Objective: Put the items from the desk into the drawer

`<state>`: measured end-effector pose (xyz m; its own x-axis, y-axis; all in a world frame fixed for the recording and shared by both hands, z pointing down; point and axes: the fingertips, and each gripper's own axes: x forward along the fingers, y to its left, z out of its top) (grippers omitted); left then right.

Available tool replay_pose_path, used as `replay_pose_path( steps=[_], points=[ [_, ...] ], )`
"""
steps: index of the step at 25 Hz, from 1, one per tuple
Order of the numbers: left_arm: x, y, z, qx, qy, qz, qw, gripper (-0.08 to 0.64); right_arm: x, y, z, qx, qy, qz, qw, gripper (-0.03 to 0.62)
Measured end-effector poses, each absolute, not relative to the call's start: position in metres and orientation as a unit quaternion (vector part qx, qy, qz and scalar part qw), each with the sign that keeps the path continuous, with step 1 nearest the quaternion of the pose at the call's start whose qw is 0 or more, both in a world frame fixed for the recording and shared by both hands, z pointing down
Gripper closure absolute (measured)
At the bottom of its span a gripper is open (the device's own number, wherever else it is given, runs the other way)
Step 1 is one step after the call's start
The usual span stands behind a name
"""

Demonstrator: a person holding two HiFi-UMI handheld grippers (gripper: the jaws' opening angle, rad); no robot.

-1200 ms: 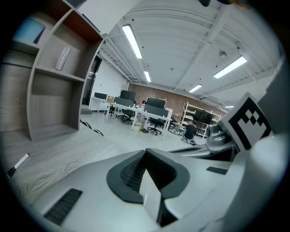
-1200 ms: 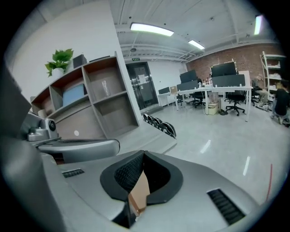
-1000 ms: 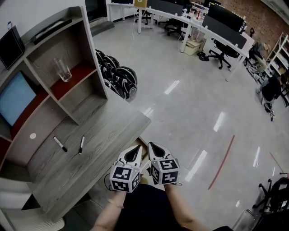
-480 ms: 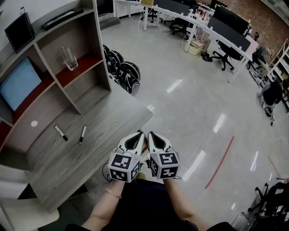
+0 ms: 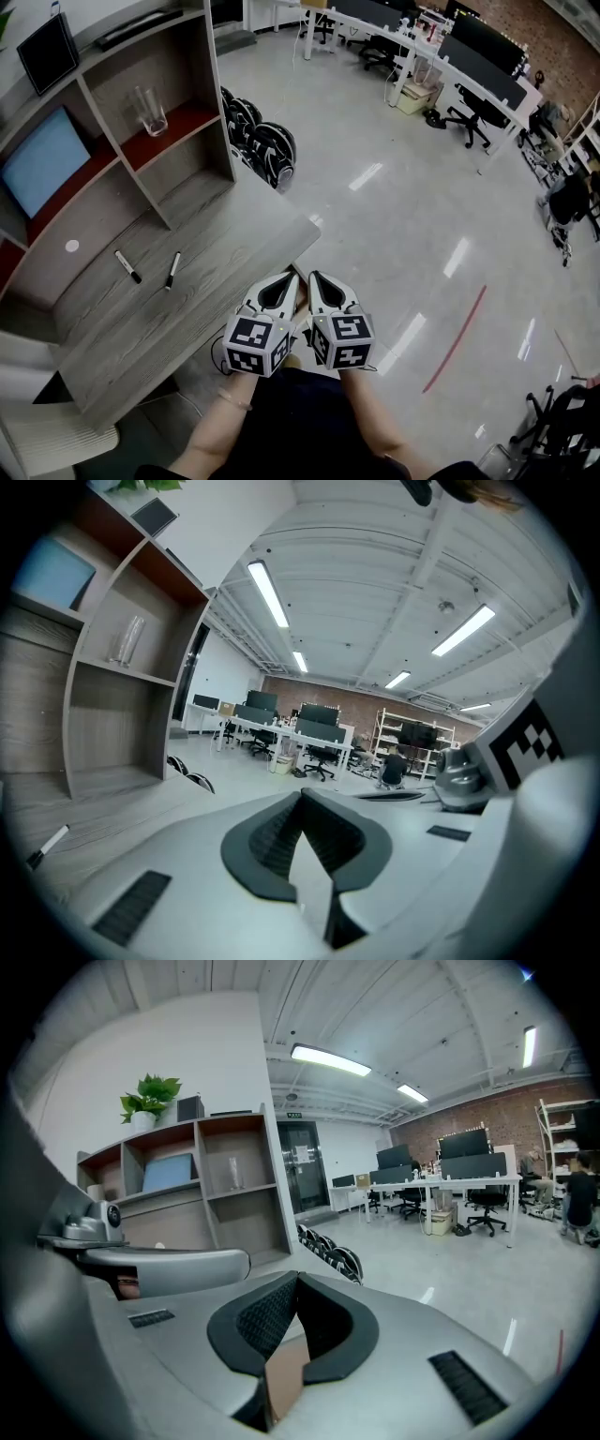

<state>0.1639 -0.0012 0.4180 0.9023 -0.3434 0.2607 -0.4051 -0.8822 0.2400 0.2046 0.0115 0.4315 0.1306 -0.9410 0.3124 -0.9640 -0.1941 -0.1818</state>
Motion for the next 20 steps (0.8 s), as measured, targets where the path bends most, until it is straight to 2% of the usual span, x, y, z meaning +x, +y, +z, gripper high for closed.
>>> replay_pose_path(
  steps=[12,20],
  points=[
    [0.142,-0.020,0.426,0.955,-0.233,0.120,0.140,0.532,0.189,-0.005,0.439,0.733,-0.650,0.193,0.039,0.575],
    [0.088,-0.054,0.433,0.934,-0.293,0.121,0.163,0.532,0.142,-0.038,0.450,0.699,-0.681,0.210,0.058,0.575]
  ],
)
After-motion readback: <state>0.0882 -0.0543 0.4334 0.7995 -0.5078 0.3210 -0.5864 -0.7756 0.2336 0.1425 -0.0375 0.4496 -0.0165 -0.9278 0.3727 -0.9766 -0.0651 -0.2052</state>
